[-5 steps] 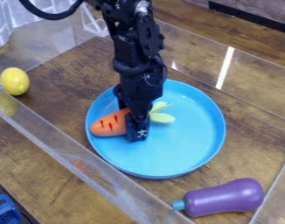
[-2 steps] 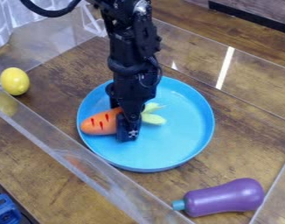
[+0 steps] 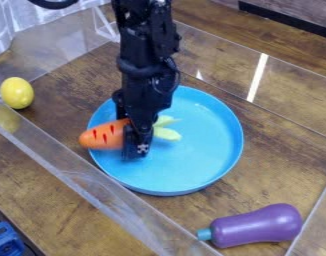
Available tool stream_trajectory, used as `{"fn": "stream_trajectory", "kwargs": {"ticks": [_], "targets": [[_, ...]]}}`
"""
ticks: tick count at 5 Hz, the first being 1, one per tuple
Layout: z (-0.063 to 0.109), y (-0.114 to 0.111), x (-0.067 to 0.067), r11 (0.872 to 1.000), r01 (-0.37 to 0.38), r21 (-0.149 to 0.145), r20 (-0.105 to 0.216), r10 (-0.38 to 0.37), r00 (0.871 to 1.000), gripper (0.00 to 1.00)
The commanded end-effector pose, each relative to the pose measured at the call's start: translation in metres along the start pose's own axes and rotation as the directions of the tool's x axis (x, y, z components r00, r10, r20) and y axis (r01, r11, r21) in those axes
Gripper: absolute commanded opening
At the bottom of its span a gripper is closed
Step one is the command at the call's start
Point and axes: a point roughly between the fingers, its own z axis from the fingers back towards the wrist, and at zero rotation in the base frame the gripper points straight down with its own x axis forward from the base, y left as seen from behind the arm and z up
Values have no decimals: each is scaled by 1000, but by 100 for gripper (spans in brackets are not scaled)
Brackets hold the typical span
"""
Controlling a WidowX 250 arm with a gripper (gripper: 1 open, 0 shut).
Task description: Move the carrot to the left side
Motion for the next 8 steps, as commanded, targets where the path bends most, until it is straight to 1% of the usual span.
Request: {"fn": "stream_trajectory", "kwargs": {"ticks": [1, 3, 5, 8], "targets": [[30, 7, 8, 998, 7, 61, 53, -10, 999, 0], [38, 4, 6, 998, 20, 67, 39, -22, 999, 0], [51, 1, 2, 996, 33, 77, 30, -35, 999, 0], [69, 1, -2, 993, 65, 101, 20, -68, 998, 0]]}}
